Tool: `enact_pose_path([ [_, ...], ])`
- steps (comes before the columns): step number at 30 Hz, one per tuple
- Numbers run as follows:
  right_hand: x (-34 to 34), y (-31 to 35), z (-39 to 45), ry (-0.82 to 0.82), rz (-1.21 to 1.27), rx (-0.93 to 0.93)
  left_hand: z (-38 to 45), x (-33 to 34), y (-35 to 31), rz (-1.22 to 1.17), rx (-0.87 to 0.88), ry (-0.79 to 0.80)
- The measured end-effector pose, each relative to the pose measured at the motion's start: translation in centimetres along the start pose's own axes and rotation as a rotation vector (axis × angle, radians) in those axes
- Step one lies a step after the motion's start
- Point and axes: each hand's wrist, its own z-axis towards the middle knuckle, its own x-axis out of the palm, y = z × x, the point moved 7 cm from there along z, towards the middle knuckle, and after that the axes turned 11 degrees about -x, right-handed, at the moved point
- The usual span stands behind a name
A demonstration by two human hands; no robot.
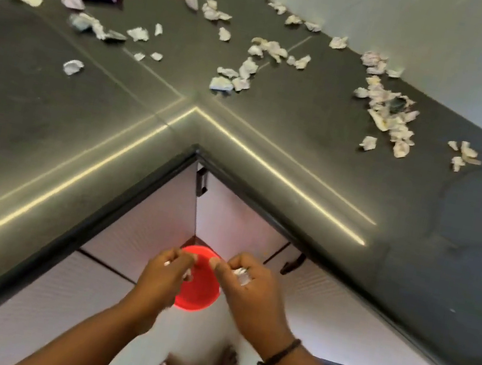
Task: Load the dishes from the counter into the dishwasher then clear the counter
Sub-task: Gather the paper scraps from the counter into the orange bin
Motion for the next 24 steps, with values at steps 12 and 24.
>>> enact_pose_path([
  [12,20.7,-33.4,1.5,0.003,0.593,1.138,20.8,0.6,21.2,-0.388,-0.539,-0.063],
  [24,19.7,-39.5,6.3,0.103,0.232,1.045,27.6,1.1,21.8,-0.261,-0.605,-0.207],
])
